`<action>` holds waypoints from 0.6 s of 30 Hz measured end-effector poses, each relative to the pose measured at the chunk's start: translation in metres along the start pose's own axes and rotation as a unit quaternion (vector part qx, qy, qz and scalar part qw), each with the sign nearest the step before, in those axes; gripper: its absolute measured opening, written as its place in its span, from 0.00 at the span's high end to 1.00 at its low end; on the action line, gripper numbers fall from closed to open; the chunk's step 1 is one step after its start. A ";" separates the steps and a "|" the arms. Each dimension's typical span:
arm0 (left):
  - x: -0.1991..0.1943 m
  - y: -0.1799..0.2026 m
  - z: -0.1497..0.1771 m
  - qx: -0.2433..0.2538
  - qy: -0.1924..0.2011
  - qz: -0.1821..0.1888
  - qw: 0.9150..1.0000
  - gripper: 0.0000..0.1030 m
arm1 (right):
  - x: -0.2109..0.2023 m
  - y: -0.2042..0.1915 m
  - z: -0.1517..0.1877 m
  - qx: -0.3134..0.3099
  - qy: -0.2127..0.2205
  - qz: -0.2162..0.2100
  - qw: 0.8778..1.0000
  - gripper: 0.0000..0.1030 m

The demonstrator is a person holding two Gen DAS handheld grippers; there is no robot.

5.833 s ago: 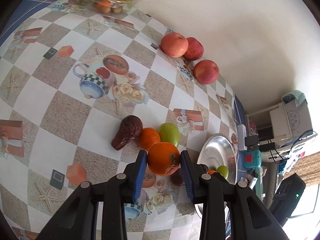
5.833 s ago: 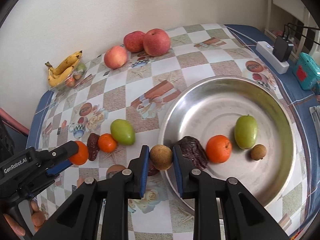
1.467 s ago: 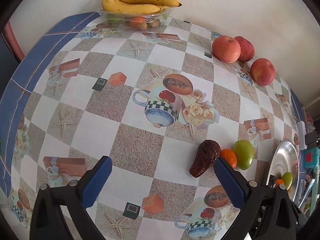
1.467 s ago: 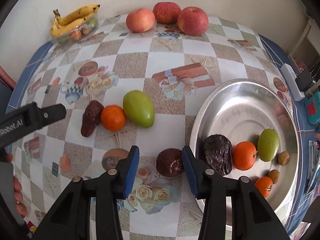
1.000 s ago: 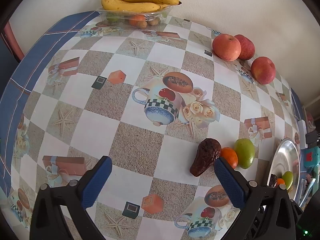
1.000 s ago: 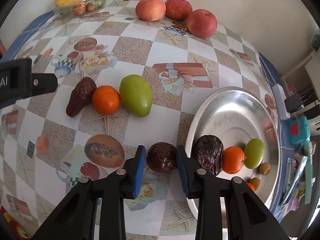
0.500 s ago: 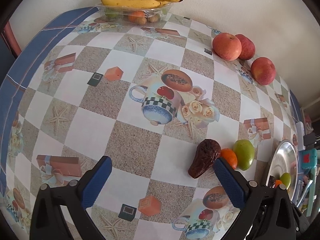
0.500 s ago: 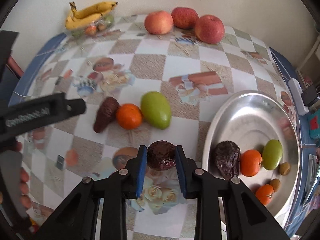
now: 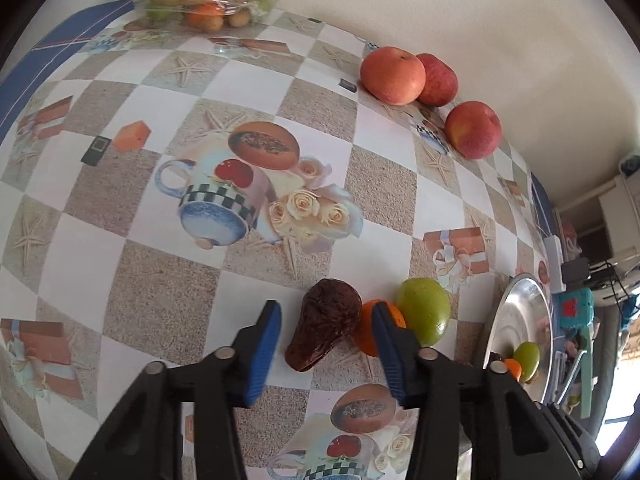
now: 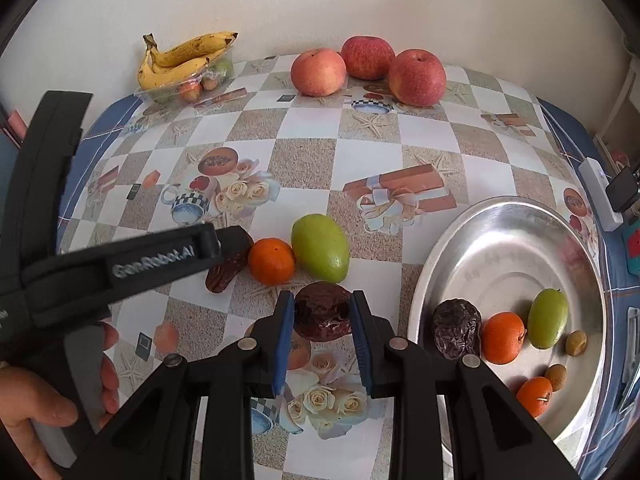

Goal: Organize fruits
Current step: 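Grasp a dark brown date with the left tool while the right tool grasps another date, then carry both dates over the steel bowl and release them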

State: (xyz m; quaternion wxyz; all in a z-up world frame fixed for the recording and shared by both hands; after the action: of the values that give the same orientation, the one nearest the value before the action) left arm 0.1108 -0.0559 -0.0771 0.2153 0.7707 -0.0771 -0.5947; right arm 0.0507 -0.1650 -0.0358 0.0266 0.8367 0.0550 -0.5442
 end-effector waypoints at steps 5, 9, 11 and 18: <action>0.000 0.000 0.002 -0.003 -0.004 0.004 1.000 0.69 | -0.002 0.001 -0.001 0.006 0.005 -0.005 1.000 0.71; -0.011 -0.002 -0.002 -0.008 0.013 0.013 1.000 0.69 | -0.005 0.006 -0.001 0.015 0.010 -0.008 1.000 0.71; -0.020 -0.003 -0.005 -0.012 0.027 0.013 0.999 0.69 | -0.007 0.011 -0.002 0.025 0.014 -0.007 1.000 0.71; -0.043 0.001 -0.012 -0.016 0.050 0.043 0.998 0.70 | -0.021 0.053 0.002 0.084 0.031 0.014 0.996 0.71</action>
State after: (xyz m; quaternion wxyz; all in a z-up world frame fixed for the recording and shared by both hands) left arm 0.1103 -0.0380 -0.0364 0.2569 0.7920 -0.0895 -0.5466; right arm 0.0466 -0.2187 -0.0184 -0.0380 0.8532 -0.0021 -0.5201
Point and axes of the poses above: each gripper's, at about its wrist camera, not at the fingertips, and x roughly the way its jaws point, y to its right, z to its underside, the point moved 6 cm from there along x, roughly the way its jaws point, and after that the axes turned 10 degrees about -x, right-handed, at the moved point
